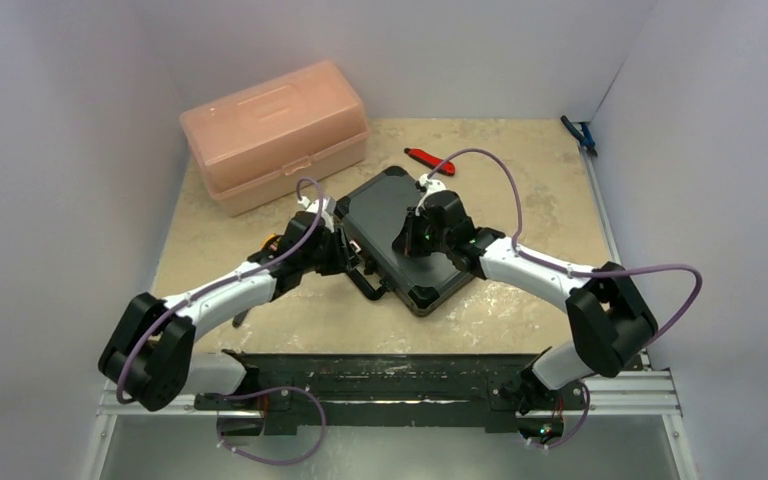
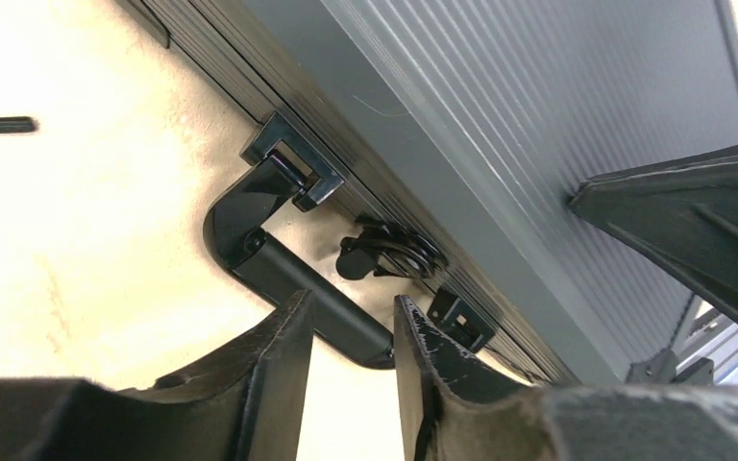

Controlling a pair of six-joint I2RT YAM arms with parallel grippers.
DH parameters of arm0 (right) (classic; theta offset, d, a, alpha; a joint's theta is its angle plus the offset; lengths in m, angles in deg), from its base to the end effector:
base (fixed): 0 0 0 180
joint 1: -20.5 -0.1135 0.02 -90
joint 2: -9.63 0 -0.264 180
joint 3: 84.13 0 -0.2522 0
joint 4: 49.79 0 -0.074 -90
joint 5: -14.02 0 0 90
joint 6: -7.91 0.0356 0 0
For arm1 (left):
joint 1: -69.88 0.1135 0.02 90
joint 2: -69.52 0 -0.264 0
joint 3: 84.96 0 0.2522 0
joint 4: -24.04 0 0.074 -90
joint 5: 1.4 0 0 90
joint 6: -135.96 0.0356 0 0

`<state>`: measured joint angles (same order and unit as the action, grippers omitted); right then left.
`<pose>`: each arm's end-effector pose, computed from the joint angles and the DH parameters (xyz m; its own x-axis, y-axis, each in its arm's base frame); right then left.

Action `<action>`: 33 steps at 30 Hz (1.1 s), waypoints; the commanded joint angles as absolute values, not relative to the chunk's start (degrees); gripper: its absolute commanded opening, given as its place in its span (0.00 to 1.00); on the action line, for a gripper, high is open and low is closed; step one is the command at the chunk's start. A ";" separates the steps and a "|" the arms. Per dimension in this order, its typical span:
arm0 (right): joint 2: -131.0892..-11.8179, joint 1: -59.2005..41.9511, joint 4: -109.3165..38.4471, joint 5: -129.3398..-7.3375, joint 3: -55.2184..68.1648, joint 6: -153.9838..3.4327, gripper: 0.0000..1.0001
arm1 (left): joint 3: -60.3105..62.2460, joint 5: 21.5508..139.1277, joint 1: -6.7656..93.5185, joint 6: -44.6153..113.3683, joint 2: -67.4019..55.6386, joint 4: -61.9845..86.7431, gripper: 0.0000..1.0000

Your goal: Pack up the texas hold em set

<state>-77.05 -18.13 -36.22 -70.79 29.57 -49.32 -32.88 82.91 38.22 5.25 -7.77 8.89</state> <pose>0.2573 0.2097 0.2281 -0.7351 0.1026 -0.6702 -0.3359 0.8035 0.4915 0.2309 -0.1465 0.1927 -0.8004 -0.2689 -0.5357 0.0851 0.8337 -0.5457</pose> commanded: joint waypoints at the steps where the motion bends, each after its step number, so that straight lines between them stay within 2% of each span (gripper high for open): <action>1: -75.56 -19.25 -25.58 -71.30 29.05 -51.73 0.00 | -34.24 85.67 38.10 7.80 -1.25 6.83 0.39; 5: -73.21 -19.52 -24.10 -71.83 27.71 -52.44 0.00 | -34.81 86.91 38.11 8.91 5.26 4.39 0.47; 14: -66.00 -19.97 -21.41 -73.48 25.28 -54.32 0.20 | -34.64 90.92 38.08 12.63 19.17 -3.63 0.57; 20: -59.24 -20.01 -22.16 -73.88 25.66 -56.16 0.47 | -33.58 94.54 38.10 15.39 28.28 -9.72 0.69; 25: -52.47 -20.10 -25.57 -73.56 28.49 -57.75 0.79 | -32.10 98.26 38.21 16.70 34.91 -14.82 0.86; 28: -48.55 -20.05 -27.65 -73.55 30.33 -58.09 0.98 | -30.68 99.63 38.15 17.49 37.61 -17.40 0.92; 33: -42.56 -20.09 -29.33 -75.61 32.35 -58.70 0.99 | -25.74 99.25 38.15 17.50 41.80 -23.42 0.95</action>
<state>-46.36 -19.73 -25.46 -72.95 30.91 -57.07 -31.56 97.84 38.24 15.70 39.02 -18.70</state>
